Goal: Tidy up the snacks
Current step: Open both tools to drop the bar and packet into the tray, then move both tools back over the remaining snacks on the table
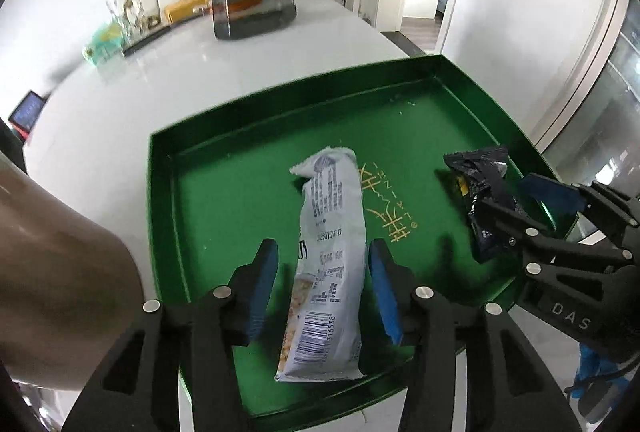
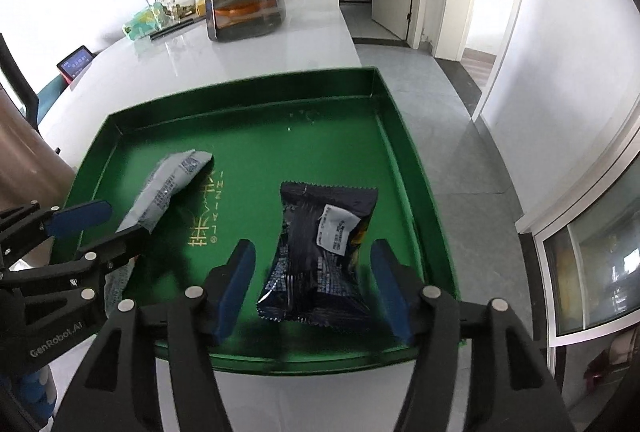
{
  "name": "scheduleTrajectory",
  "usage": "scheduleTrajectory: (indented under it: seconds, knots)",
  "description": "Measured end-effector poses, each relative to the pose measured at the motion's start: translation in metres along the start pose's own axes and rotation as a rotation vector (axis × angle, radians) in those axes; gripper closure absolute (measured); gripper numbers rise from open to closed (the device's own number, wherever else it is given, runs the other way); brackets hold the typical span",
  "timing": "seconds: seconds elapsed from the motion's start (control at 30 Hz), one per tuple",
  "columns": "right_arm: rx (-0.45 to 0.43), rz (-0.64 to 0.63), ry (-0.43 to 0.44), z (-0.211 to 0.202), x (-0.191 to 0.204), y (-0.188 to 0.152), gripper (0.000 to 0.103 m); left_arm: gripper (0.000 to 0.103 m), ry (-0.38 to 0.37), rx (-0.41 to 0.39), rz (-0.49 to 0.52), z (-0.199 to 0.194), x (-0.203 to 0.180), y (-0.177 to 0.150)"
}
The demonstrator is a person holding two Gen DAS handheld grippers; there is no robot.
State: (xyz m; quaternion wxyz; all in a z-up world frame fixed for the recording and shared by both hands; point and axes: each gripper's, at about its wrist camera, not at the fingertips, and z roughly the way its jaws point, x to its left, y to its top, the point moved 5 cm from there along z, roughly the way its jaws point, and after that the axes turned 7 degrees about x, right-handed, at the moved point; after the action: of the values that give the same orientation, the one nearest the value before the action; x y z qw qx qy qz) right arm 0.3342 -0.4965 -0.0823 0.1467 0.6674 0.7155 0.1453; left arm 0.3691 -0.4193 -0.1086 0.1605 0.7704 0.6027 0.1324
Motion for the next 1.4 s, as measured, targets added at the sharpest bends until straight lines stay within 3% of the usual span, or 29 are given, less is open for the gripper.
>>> scheduleTrajectory:
  seconds: [0.27,0.5,0.7,0.83,0.93,1.03,1.23,1.4]
  knots:
    - [-0.110,0.018,-0.029,-0.054,-0.004,0.003,0.000,0.061,-0.002,-0.048,0.008,-0.031,-0.002,-0.006]
    - [-0.362,0.070,-0.048,-0.174,-0.018,0.009,0.000,0.061,-0.064,-0.159,0.006,-0.104,-0.002,-0.024]
    - [-0.494,0.087,-0.057,-0.255,-0.013,-0.018,0.000,0.061,-0.082,-0.276,-0.031,-0.181,0.034,-0.046]
    - [-0.514,0.060,-0.078,-0.283,0.008,-0.049,0.000,0.058,-0.059,-0.335,-0.087,-0.223,0.082,-0.072]
    - [-0.516,0.036,-0.098,-0.299,0.030,-0.070,0.000,0.047,0.006,-0.381,-0.115,-0.248,0.127,-0.099]
    - [-0.523,0.003,-0.110,-0.314,0.060,-0.085,0.000,0.047,0.076,-0.402,-0.163,-0.266,0.181,-0.129]
    - [-0.520,-0.081,-0.051,-0.329,0.150,-0.104,0.000,0.047,0.161,-0.375,-0.308,-0.286,0.301,-0.204]
    - [-0.473,-0.231,0.066,-0.313,0.245,-0.118,0.000,0.047,0.211,-0.306,-0.385,-0.279,0.365,-0.260]
